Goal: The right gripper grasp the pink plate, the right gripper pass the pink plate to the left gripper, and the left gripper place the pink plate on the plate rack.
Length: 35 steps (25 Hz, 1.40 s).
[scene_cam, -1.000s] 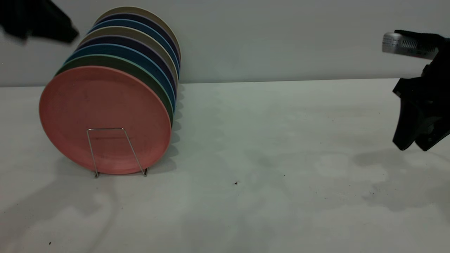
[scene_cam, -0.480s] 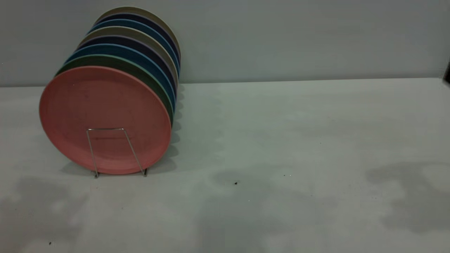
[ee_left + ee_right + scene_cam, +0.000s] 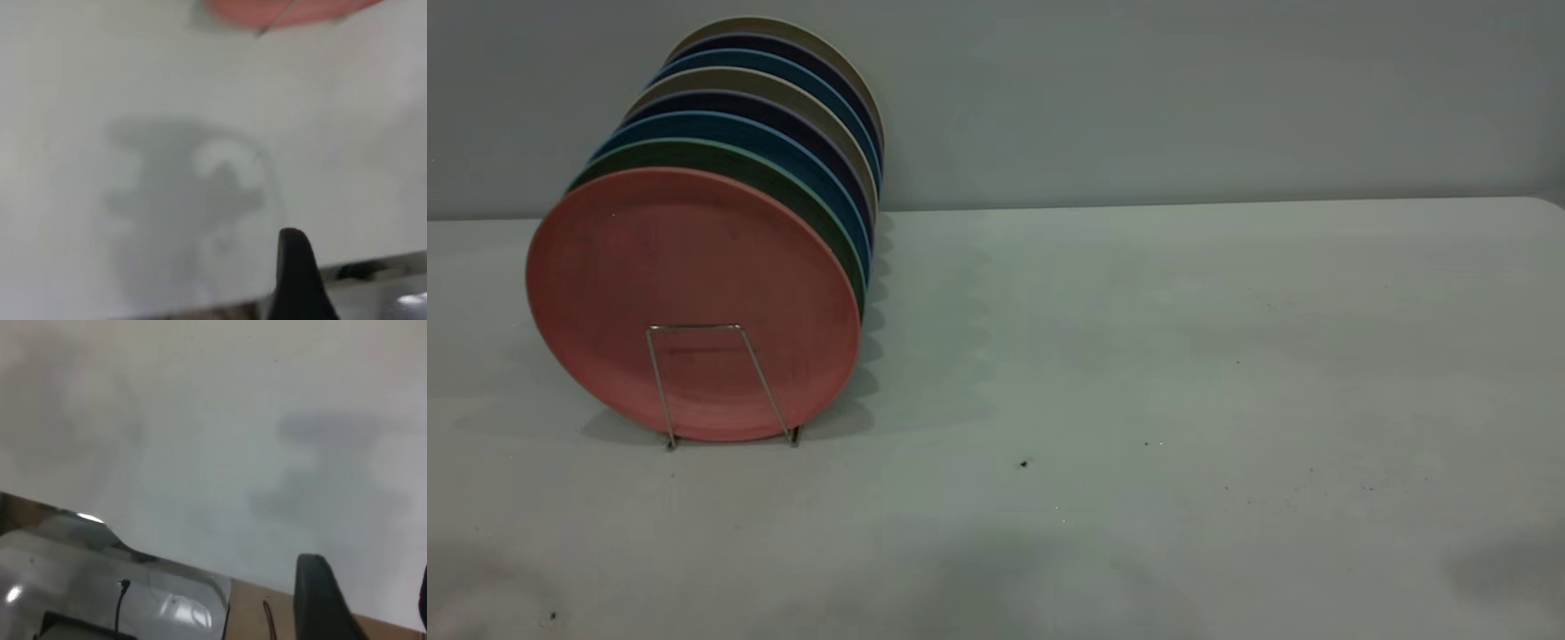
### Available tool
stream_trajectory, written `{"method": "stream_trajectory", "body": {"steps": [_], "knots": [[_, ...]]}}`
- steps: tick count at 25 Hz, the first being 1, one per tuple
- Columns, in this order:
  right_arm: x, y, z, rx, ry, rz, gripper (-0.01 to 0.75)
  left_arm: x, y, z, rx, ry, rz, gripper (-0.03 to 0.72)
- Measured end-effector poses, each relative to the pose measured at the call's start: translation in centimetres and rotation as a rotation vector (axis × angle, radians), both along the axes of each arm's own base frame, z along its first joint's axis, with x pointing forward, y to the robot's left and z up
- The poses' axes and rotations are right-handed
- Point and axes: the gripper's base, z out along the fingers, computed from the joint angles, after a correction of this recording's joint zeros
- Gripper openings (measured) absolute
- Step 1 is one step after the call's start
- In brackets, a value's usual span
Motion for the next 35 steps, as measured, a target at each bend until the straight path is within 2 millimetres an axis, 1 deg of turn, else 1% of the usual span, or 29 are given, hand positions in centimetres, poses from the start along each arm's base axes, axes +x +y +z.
{"method": "stream_trajectory", "body": {"steps": [3,5,9,12,16,20,23,25,29,35], "knots": [[-3.6,-0.1,0.0,0.0,-0.045,0.001,0.379,-2.7,0.4,0.1,0.049,0.011,0.054,0.501],[-5.8,-0.1,-0.1,-0.001,-0.079,0.005,0.379,-4.8,0.4,0.3,0.061,-0.024,0.07,0.501],[-9.4,-0.1,-1.0,-0.004,-0.141,0.013,0.379,-9.0,0.2,0.2,0.068,-0.119,0.086,0.501],[-11.6,-0.2,-2.1,-0.008,-0.176,0.022,0.374,-12.0,0.0,-0.4,0.068,-0.197,0.093,0.501],[-13.9,-0.2,-4.5,-0.016,-0.192,0.038,0.347,-15.4,-0.3,-2.1,0.068,-0.275,0.099,0.501],[-15.4,-0.2,-6.9,-0.017,-0.181,0.041,0.32,-17.7,-0.4,-3.9,0.067,-0.337,0.105,0.501],[-15.7,-0.2,-7.3,-0.019,-0.208,0.039,0.317,-19.0,-0.5,-4.9,0.068,-0.381,0.106,0.501],[-15.4,-0.3,-7.4,-0.018,-0.241,0.03,0.316,-19.5,-0.5,-5.4,0.068,-0.407,0.107,0.501],[-15.1,-0.4,-7.8,-0.022,-0.26,0.005,0.315,-20.1,-0.6,-5.7,0.067,-0.467,0.112,0.501],[-15.1,-0.4,-7.8,-0.017,-0.265,-0.002,0.316,-20.2,-0.6,-5.8,0.064,-0.473,0.117,0.501]]}}
